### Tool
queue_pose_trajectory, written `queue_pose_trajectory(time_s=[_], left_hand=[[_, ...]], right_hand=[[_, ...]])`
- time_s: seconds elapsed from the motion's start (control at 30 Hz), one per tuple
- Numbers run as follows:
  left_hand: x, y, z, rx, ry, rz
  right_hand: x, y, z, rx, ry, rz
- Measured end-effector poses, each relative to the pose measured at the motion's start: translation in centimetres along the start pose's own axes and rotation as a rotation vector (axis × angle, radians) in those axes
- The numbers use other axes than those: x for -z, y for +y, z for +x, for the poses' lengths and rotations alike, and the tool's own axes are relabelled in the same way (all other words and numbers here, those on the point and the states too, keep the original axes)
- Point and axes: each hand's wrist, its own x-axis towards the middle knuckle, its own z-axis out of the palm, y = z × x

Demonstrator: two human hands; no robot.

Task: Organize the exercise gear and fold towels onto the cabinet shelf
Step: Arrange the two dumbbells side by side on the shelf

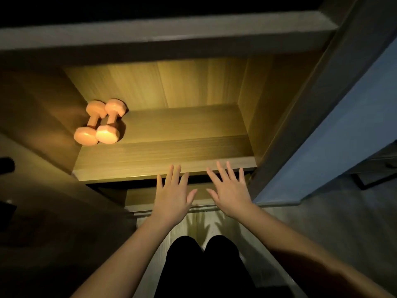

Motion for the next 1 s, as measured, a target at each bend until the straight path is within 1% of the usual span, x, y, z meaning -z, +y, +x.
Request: queue_pose_trajectory(time_s=[0.1,0.17,0.3,0.4,0.53,0.73,0.87,1.0], left_hand=[[4.9,1.4,-0.8,-0.093,-0.11,0.002],[8.1,2.2,-1.7,-0.141,-0.177,0.01],[13.0,3.6,-3.4,-0.277,-0.287,0.078],[15.0,4.7,-3.1,-0.379,-0.293,0.089],[15.5,7.8,-1.4,-0.482,-0.266,0.096],[14.5,15.7,0.6,-0.607,-0.26,0.119],[12.9,23.5,1.9,-0.702,-0.256,0.11],[11.4,32.5,3.5,-0.739,-0.261,0.089]], right_hand=[[4.4,0.1,-2.4,0.025,-0.056,-0.054],[7.1,0.1,-4.5,0.006,-0.075,-0.058],[10.9,0.9,-8.9,-0.1,-0.07,-0.008],[12.1,2.2,-11.2,-0.221,-0.026,0.067],[12.5,4.9,-13.0,-0.364,0.016,0.12],[12.3,10.7,-15.8,-0.508,-0.024,0.156],[12.0,17.3,-18.5,-0.562,-0.048,0.189],[11.6,25.7,-22.5,-0.597,-0.047,0.182]])
